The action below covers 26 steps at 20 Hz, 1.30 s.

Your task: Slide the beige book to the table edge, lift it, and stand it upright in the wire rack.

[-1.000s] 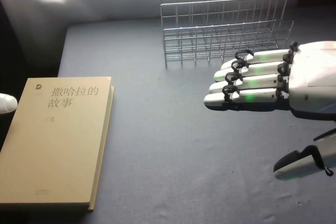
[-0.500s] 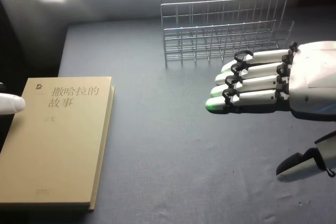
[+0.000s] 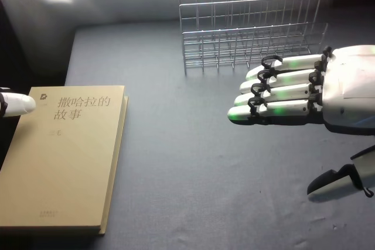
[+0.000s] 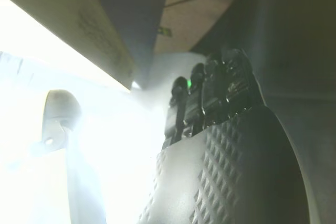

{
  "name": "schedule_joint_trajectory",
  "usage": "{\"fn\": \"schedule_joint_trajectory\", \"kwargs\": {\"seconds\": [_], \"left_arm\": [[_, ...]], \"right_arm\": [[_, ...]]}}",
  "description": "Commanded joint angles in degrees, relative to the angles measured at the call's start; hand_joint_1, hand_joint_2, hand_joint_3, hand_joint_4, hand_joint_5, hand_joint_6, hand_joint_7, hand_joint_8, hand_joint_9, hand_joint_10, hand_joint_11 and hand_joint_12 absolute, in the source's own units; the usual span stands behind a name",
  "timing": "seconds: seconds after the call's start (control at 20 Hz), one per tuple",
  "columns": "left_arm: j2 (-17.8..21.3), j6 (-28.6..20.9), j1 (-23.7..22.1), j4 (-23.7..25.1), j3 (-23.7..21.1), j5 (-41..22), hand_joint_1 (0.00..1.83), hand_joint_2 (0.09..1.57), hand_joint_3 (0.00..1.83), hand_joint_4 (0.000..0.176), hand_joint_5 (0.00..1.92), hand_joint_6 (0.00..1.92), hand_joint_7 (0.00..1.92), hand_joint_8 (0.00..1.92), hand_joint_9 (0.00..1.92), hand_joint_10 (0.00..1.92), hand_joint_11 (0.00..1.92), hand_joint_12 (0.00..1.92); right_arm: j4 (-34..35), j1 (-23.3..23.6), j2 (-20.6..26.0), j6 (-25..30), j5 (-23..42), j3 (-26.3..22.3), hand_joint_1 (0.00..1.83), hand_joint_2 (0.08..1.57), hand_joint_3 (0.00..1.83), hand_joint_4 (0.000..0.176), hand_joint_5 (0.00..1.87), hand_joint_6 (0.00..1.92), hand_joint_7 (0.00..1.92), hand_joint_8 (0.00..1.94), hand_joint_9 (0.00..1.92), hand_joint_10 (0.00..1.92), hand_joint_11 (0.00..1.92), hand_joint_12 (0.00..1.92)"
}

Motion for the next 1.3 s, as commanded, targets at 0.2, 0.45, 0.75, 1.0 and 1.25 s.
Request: {"fn": "schedule_joint_trajectory", "kwargs": {"seconds": [0.2,0.45,0.75,1.0,1.25], "left_arm": [[-0.33,-0.34,-0.38,-0.98,0.85,-3.48,0.79,1.0,0.0,0.043,0.13,0.01,0.13,0.0,0.14,0.01,0.0,0.51],[-0.86,-0.34,-0.75,-0.99,0.73,-3.49,0.84,0.98,0.0,0.048,0.15,0.01,0.16,0.01,0.16,0.01,0.0,0.5],[-1.3,-0.33,-0.94,-0.99,0.63,-3.46,0.94,0.94,0.0,0.05,0.17,0.01,0.17,0.01,0.17,0.01,0.0,0.43],[-1.51,-0.34,-0.9,-0.99,0.63,-3.55,0.94,0.96,0.0,0.047,0.2,0.01,0.16,0.0,0.19,0.0,0.0,0.52],[-1.8,-0.35,-1.24,-1.0,0.35,-3.53,0.92,0.98,0.0,0.041,0.19,0.0,0.14,0.0,0.16,0.0,0.0,0.53]], "right_arm": [[3.26,0.22,0.13,-0.05,3.95,-0.19,0.43,1.06,0.0,0.0,0.07,0.0,0.14,0.0,0.12,0.0,0.0,0.3],[3.26,0.13,0.08,-0.64,3.95,-0.3,0.36,1.06,0.0,0.0,0.05,0.0,0.15,0.01,0.13,0.01,0.0,0.35],[3.25,-0.04,0.04,-1.11,3.9,-0.34,0.34,1.04,0.0,0.0,0.08,0.0,0.16,0.0,0.17,0.01,0.0,0.45],[3.25,-0.25,0.03,-2.2,3.74,-0.6,0.32,1.04,0.0,0.0,0.13,0.0,0.2,0.0,0.22,0.01,0.0,0.51],[3.24,-0.38,0.03,-2.81,3.64,-0.76,0.32,1.06,0.0,0.0,0.1,0.0,0.16,0.0,0.2,0.0,0.0,0.39]]}}
